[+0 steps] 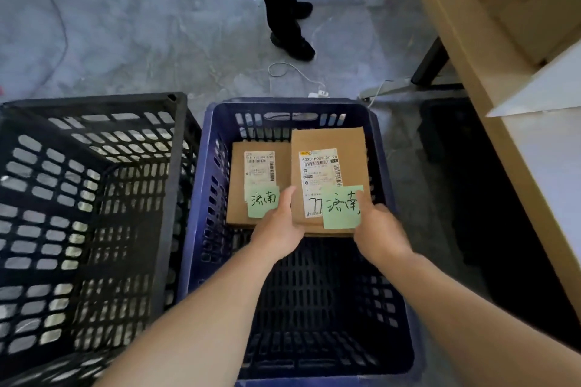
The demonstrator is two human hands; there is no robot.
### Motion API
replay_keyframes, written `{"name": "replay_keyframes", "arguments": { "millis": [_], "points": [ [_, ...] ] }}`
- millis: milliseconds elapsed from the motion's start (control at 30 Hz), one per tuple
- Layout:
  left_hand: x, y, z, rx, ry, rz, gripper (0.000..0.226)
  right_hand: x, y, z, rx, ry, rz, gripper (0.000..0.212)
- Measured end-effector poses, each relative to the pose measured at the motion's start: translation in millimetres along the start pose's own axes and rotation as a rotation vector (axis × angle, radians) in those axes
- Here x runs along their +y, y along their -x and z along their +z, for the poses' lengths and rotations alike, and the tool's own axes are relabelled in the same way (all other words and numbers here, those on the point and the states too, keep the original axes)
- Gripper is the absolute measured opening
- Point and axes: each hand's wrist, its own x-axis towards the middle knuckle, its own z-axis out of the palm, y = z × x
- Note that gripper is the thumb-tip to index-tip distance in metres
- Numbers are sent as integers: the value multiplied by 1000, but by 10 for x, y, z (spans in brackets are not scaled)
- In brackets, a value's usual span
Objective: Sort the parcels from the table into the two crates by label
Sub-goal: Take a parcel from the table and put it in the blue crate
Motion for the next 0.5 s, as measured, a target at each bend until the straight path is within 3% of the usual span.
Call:
{"name": "replay_keyframes", "arguments": {
  "millis": [400, 500],
  "points": [
    [-360, -875, 306, 17, 16, 26, 86, -227, -799, 457, -67, 215, 147, 76],
    [-419, -949, 349, -12, -80, 76, 84, -267, -873, 556, -76, 319, 176, 78]
  ]
}}
